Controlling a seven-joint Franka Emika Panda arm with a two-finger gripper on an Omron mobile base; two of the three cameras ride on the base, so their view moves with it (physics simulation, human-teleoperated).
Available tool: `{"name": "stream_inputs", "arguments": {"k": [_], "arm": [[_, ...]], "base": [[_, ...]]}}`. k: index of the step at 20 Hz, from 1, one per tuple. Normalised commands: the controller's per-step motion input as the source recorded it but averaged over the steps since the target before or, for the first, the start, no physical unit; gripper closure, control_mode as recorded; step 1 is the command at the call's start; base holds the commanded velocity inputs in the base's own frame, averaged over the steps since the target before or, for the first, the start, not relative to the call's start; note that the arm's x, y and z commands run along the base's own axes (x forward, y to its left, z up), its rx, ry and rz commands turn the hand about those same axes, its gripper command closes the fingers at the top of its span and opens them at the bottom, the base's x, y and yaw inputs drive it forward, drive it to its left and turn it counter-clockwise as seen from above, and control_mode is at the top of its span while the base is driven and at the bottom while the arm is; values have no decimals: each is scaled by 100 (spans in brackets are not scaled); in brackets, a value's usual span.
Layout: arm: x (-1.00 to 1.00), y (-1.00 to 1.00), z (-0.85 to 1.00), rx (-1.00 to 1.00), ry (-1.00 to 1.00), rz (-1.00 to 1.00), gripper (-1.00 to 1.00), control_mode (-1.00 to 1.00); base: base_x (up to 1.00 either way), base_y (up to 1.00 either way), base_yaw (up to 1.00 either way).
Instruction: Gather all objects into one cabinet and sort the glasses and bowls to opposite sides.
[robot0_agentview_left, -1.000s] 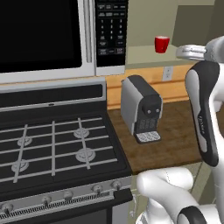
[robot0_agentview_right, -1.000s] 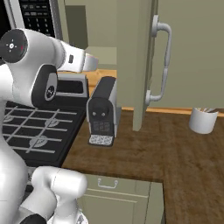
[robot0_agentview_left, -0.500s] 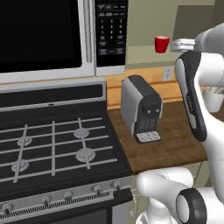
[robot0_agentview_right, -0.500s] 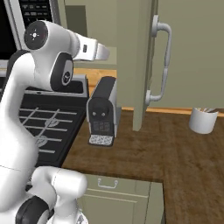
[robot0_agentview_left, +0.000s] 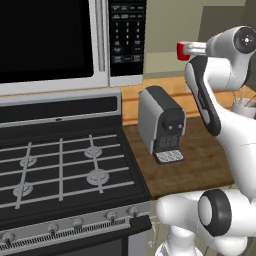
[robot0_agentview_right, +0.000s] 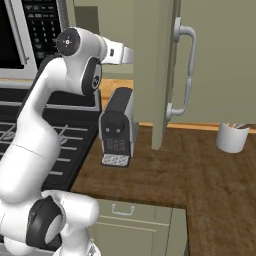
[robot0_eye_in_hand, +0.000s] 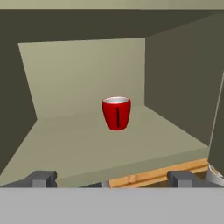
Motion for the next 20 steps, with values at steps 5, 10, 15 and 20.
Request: {"name": "stream_inputs", "arguments": {"k": [5, 10, 15, 20], "arm": [[39, -2, -4, 1, -5, 0, -100, -100], [28, -17, -4, 2, -2, 0, -100, -100], [4, -17, 0, 7, 0, 0, -100, -100], [19, -21, -5, 7, 0, 0, -100, -100]], "base": [[0, 0, 0], [0, 0, 0], [0, 0, 0], [0, 0, 0]]}}
